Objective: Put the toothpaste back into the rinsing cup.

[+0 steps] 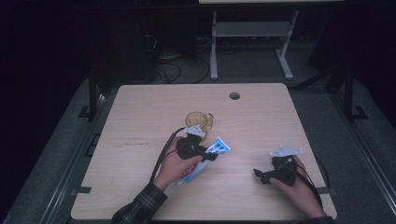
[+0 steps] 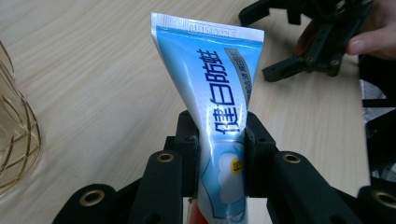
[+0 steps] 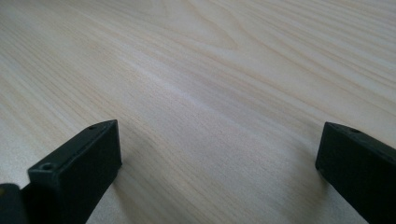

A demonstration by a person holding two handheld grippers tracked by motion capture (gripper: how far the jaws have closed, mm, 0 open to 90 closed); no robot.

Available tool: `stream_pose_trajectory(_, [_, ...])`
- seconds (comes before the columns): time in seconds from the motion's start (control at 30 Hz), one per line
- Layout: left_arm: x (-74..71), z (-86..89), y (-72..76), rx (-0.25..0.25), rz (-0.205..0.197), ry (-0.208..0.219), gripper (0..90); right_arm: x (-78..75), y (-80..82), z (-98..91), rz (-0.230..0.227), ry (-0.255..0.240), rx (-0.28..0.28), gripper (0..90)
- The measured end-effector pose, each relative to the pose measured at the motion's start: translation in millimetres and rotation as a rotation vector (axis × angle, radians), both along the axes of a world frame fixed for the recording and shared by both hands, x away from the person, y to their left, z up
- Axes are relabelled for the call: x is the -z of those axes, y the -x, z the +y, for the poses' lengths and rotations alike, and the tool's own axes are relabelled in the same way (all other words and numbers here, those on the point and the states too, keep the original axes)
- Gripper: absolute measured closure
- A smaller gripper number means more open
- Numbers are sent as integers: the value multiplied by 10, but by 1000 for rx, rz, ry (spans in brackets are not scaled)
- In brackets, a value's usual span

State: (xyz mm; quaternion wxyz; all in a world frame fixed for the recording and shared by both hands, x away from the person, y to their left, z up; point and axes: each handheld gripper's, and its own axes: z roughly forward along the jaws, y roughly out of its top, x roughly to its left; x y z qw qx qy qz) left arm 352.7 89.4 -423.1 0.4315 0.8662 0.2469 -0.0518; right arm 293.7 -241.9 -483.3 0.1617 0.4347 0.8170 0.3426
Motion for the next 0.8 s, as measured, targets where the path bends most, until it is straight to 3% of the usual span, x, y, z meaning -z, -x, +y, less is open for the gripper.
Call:
stream_pose_trajectory(0.5, [-313,242,17,16,-52,137,719,0,0,0,-1,0,0,0])
stream_pose_trajectory(0.8, [-413,355,19,24,-82,208,717,0,0,0,-1,0,1,0])
